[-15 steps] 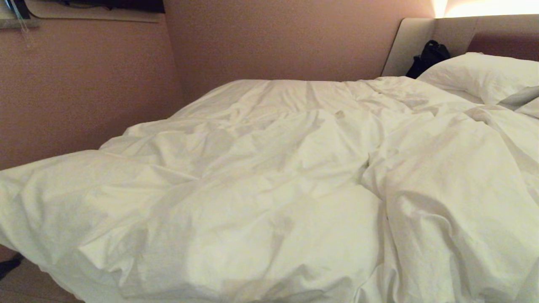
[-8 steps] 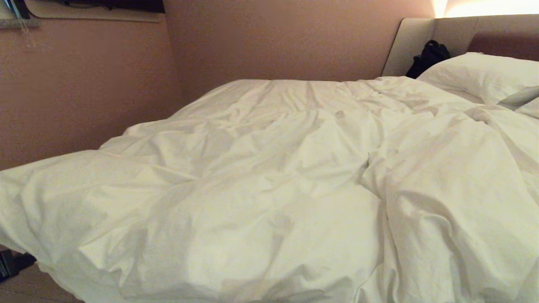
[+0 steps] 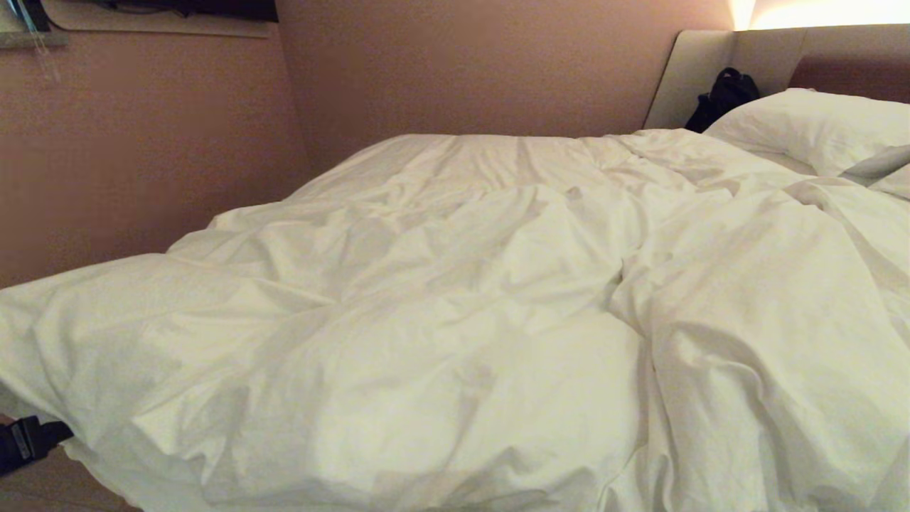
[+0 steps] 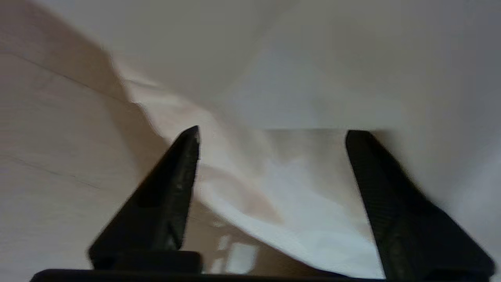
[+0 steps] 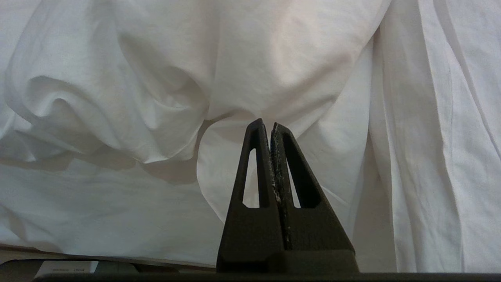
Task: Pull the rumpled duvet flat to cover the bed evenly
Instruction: Flatten the corners of the folded blanket
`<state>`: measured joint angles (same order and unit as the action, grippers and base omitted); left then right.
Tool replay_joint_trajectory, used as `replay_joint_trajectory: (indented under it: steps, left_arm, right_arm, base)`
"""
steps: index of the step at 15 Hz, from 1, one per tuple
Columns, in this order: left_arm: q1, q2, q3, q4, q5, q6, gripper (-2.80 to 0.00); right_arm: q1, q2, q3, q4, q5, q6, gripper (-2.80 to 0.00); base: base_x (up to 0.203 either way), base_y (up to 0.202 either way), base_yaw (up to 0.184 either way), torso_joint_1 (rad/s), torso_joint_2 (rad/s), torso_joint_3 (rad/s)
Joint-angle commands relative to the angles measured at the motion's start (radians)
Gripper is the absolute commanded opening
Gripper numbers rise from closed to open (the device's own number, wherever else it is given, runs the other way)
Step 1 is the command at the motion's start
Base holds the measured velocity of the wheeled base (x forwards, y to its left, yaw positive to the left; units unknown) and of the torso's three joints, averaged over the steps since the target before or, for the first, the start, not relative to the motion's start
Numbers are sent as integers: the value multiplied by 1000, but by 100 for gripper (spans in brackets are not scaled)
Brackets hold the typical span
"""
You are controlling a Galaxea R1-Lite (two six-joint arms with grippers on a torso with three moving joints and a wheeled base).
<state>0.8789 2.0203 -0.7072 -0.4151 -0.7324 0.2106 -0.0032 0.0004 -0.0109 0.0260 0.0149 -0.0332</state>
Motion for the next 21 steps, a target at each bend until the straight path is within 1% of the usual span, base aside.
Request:
replay_joint_trajectory:
  steps: [1,2,5,8,11,13,14,15,18,19,20,21]
  left_arm:
    - [4,38,-5,-2,32,78,0]
    - [13,48,-8,-2,36,111,0]
    - [13,52,-58,-1,25,109,0]
    - [-3,69,-172,9,20,99,0]
    - [-62,99,-286,13,25,84,0]
    - [-110,88,-317,13,24,80,0]
    - [-132,66,-326,12,23,68,0]
    - [-159,34,-339,10,22,24,0]
    - [-228,-27,-450,11,21,-221,0]
    - [-245,-38,-491,13,23,-280,0]
    - [-257,-44,-527,14,25,-309,0]
    - [-267,-44,-559,16,31,-321,0]
  right_arm:
    - [0,0,0,0,0,-2,-280]
    - [0,0,0,0,0,-1,-280]
    - [0,0,0,0,0,-1,-280]
    - [0,0,0,0,0,-1,-280]
    - [0,0,0,0,0,-2,-280]
    - [0,0,0,0,0,-1,-280]
    - [0,0,0,0,0,-1,-280]
    - [0,0,0,0,0,-2,-280]
    - [0,0,0,0,0,-1,-280]
    - [0,0,0,0,0,-2,-280]
    - [0,0,0,0,0,-1,-280]
    - [0,0,0,0,0,-1,-280]
  base:
    - [0,0,0,0,0,0]
    - [0,0,0,0,0,0]
    - [0,0,0,0,0,0]
    - [0,0,0,0,0,0]
    - [0,0,0,0,0,0]
    - [0,0,0,0,0,0]
    - [0,0,0,0,0,0]
    - [0,0,0,0,0,0]
    - [0,0,0,0,0,0]
    - [0,0,0,0,0,0]
    - [0,0,0,0,0,0]
    - [0,0,0,0,0,0]
